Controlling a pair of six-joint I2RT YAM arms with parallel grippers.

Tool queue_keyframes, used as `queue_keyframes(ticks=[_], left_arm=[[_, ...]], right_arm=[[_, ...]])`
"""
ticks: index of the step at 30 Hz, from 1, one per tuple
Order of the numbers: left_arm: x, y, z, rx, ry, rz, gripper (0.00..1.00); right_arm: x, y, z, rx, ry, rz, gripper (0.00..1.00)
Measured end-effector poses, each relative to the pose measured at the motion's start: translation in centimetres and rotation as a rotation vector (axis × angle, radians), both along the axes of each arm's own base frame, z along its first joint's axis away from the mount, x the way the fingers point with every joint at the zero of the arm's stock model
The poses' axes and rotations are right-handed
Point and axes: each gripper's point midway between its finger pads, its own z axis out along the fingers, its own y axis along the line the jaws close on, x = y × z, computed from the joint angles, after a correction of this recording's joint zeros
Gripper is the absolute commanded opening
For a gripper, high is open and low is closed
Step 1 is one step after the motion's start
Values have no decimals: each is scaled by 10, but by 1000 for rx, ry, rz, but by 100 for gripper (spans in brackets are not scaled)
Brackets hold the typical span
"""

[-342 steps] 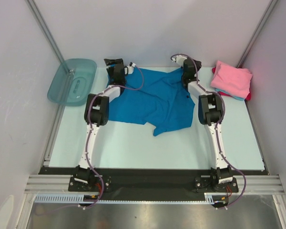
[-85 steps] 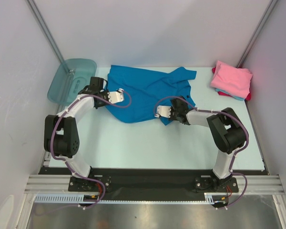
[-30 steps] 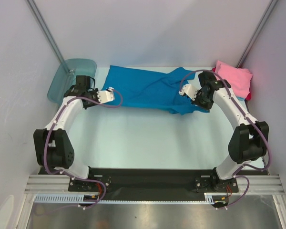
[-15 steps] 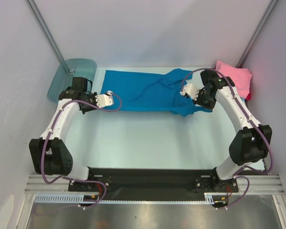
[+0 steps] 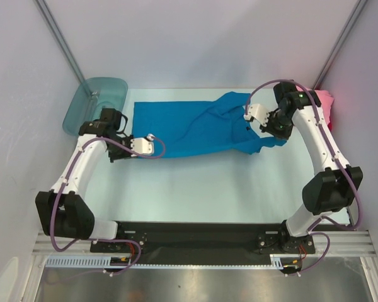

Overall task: Fold and stack the t-shirts
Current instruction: Move the tshirt to the center of the board

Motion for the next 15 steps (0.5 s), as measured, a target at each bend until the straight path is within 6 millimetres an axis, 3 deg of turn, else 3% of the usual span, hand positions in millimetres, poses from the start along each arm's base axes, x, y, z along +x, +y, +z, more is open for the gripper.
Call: queue_keyframes(ticks=[9,15], left_arm=[[-10,-12,-22,17,148,-93,0],[-5,-19,-46,54,234,-156,0]], right_arm=[[3,2,-37,-6,126,6,0],[-16,32,-81,-29,286,95,0]])
